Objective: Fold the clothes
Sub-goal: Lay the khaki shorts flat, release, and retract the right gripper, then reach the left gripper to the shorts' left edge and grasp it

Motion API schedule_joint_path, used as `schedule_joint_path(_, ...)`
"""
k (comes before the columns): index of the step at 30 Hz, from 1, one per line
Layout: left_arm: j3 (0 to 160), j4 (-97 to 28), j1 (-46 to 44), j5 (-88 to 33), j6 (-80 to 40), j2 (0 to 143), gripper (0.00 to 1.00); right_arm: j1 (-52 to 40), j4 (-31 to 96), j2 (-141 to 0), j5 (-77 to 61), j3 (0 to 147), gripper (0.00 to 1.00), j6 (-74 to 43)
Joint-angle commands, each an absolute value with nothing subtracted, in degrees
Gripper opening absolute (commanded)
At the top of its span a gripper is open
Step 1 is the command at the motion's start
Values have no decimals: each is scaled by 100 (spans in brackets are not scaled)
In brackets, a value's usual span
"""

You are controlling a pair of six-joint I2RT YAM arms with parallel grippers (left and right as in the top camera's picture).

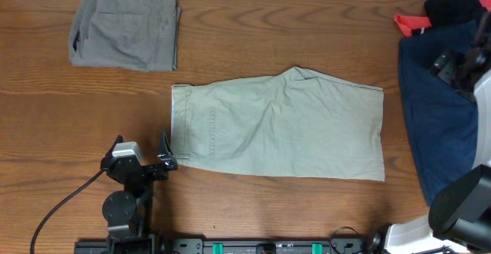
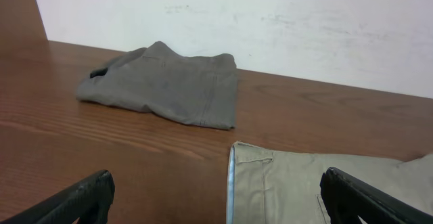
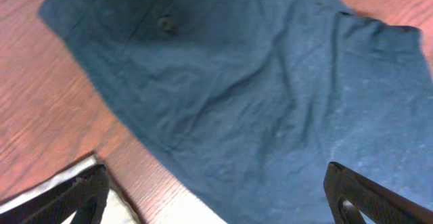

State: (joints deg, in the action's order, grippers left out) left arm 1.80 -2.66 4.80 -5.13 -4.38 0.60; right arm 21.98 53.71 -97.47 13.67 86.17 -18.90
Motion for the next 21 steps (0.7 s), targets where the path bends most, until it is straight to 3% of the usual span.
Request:
schedule_joint_path(1, 23, -353, 473, -508, -364, 23, 98, 2335, 5376, -9786, 1479, 8689, 99, -1968)
schedule_joint_path(13, 23, -349, 473, -576, -436, 23, 98, 2362, 5376, -9786, 1479, 8689, 99, -1968)
schedule_joint_path(21, 27, -237, 473, -1356, -2558, 23, 98, 2362, 5376, -9786, 1479, 8689, 99, -1968)
